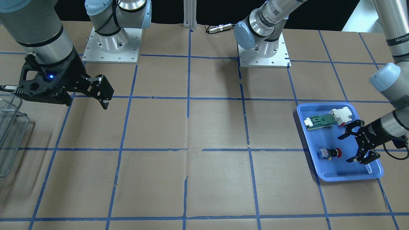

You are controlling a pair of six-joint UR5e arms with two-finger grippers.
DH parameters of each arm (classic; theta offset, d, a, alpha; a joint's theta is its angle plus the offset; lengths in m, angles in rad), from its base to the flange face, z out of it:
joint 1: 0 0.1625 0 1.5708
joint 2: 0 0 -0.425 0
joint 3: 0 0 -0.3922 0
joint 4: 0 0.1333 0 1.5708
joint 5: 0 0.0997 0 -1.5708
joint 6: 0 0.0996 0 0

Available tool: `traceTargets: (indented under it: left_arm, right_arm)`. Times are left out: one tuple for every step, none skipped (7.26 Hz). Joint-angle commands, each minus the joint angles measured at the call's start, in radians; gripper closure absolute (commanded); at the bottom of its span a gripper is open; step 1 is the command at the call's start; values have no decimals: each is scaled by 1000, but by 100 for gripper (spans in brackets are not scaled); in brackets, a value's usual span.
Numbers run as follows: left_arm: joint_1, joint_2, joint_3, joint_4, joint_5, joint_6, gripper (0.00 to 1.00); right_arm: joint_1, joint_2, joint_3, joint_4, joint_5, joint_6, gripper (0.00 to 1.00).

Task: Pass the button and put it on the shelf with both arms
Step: 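Lower the left gripper onto the red push button and close it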

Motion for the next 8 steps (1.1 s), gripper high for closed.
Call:
traceTargets:
  left_arm:
    - [25, -24, -11, 0, -34, 1, 0]
    - [31, -37, -13, 0, -45, 2, 0]
    - [31, -44, -14, 0, -45, 5, 0]
    - [31, -47, -17, 0, -47, 5, 0]
    - [31, -54, -17, 0, -47, 7, 0]
    - [31, -58, -17, -1, -47, 10, 0]
    - [31, -61, -17, -2, -47, 10, 0]
    - [31, -64, -17, -2, -47, 11, 0]
  right_arm:
    - [0, -1, 11, -4, 0, -5, 0]
    - [0, 1, 11, -6, -1, -6, 0]
    - [0, 1, 11, -6, 0, -6, 0]
    - [0, -1, 11, -13, 2, -6, 0]
    - [0, 5, 11, -12, 0, -6, 0]
    - [0, 4, 11, -10, 0, -6, 0]
    - [0, 10, 11, -12, 0, -6, 0]
    - [0, 8, 11, -12, 2, -6, 0]
